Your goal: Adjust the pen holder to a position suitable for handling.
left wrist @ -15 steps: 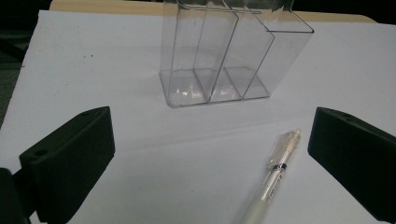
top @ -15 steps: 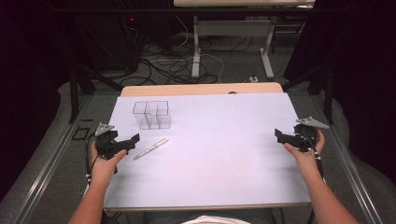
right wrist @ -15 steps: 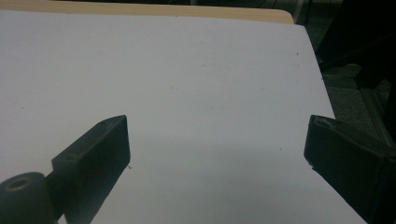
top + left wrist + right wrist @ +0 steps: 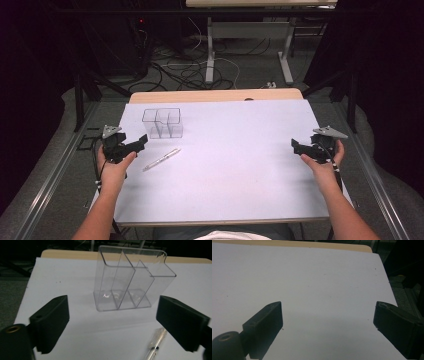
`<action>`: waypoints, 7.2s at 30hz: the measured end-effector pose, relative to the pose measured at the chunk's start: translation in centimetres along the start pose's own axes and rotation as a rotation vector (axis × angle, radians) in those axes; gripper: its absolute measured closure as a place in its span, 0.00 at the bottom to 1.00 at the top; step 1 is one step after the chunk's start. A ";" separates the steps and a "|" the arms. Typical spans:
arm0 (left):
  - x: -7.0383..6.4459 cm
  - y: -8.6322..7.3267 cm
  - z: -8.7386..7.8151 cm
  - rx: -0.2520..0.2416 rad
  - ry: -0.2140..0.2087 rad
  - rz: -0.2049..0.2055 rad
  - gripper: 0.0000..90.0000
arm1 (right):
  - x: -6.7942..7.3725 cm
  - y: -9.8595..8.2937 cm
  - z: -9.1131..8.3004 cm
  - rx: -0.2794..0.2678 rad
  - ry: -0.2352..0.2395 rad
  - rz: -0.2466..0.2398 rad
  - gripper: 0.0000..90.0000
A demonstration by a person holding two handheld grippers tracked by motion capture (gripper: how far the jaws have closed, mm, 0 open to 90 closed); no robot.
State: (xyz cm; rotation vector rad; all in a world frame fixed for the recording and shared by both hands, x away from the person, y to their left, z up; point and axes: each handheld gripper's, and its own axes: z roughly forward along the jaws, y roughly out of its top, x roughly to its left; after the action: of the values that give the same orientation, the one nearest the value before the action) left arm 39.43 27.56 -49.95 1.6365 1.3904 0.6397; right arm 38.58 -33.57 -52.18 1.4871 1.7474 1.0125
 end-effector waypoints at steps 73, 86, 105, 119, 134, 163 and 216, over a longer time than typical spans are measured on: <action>0.9 6.8 8.5 0.208 0.134 0.061 1.00 | 0.5 -0.9 0.3 0.041 0.044 0.075 0.16; -0.2 6.6 8.8 0.200 0.097 0.096 1.00 | 0.9 -0.9 0.6 0.047 0.055 0.066 0.16; -3.4 6.3 9.2 0.202 0.025 0.149 1.00 | 1.1 -1.0 0.8 0.057 0.062 0.054 0.16; -6.5 6.0 9.6 0.218 -0.046 0.152 1.00 | 1.3 -1.1 1.0 0.063 0.068 0.048 0.16; -11.0 5.5 10.1 0.228 -0.120 0.167 1.00 | 1.5 -1.1 1.0 0.066 0.072 0.038 0.16; -15.5 5.5 11.6 0.224 -0.185 0.180 1.00 | 1.4 -1.1 0.9 0.067 0.075 0.048 0.16; -5.9 4.0 2.2 0.149 -0.176 0.223 0.37 | 1.1 -1.1 0.4 0.066 0.074 0.055 0.17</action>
State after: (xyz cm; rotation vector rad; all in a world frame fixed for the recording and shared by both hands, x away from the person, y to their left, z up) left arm 41.80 21.26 -46.74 1.9361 1.1618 0.5128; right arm 38.18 -32.47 -53.36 1.5645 1.8167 1.0597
